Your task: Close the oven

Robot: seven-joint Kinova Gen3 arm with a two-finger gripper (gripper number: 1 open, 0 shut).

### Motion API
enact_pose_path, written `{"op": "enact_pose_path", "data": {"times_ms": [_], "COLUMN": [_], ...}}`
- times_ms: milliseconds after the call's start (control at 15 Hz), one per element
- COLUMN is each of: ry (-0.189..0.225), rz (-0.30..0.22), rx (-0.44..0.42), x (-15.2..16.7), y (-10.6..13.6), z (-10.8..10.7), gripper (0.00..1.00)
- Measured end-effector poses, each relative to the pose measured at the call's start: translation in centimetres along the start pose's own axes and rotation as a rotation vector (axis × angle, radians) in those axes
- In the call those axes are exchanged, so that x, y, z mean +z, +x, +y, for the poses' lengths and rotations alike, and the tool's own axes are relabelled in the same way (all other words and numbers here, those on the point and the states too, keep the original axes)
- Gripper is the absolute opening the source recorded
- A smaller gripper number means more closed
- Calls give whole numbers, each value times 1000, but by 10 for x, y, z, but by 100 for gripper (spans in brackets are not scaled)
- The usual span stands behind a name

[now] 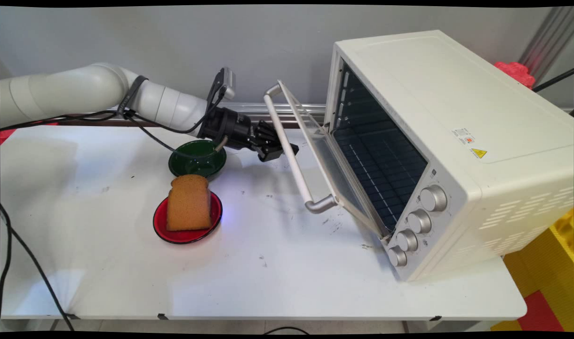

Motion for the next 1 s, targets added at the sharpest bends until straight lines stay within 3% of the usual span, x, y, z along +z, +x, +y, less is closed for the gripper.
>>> {"op": "enact_pose_path", "data": {"times_ms": [1000], "ry": [-2], "rz": [72], "rx": [26], "x": [34], "y": [37], "z": [-8], "gripper": [0]}}
